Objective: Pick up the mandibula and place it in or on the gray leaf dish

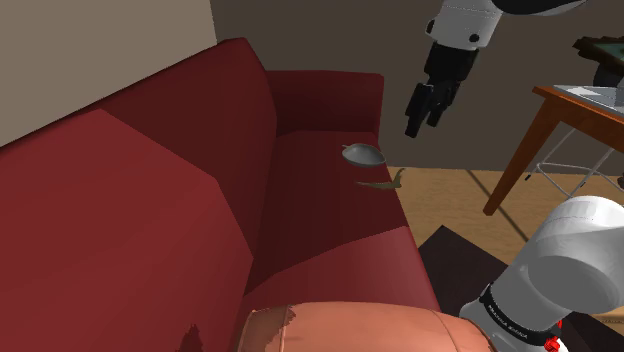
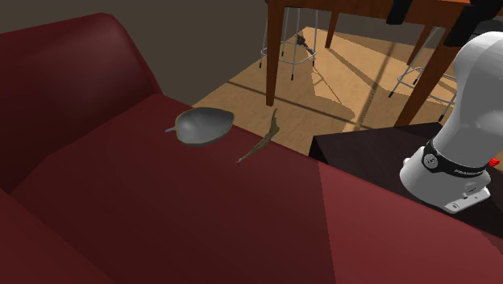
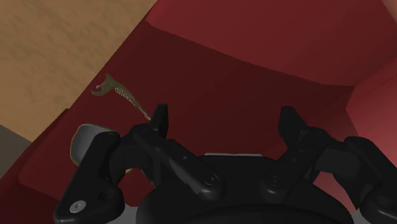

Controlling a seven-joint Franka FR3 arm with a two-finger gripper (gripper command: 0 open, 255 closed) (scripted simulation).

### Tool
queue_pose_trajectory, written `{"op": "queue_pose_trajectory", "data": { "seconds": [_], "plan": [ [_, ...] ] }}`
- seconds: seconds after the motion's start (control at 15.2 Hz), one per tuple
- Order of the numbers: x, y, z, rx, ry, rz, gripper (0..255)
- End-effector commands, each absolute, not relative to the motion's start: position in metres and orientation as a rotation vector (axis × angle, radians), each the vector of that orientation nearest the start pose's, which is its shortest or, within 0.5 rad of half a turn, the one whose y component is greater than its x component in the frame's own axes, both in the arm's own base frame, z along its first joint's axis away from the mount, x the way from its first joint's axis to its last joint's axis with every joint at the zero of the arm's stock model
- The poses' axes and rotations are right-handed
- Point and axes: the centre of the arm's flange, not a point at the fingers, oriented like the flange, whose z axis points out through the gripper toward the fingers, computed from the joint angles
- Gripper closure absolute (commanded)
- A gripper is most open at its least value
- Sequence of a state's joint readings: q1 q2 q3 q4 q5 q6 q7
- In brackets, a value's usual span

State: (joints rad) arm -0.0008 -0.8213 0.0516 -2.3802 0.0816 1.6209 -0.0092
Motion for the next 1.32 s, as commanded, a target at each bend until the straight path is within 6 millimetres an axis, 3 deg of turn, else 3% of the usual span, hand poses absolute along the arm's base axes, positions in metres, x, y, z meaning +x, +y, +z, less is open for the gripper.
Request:
{"op": "queue_pose_trajectory", "data": {
  "seconds": [0.0, 0.66, 1.25],
  "plan": [
    [0.302, 0.029, 0.594, -3.095, -0.067, -0.094, 0],
    [0.349, -0.063, 0.499, -3.015, -0.325, -0.067, 0],
    [0.403, -0.133, 0.408, -2.925, -0.548, -0.043, 0]
  ]
}}
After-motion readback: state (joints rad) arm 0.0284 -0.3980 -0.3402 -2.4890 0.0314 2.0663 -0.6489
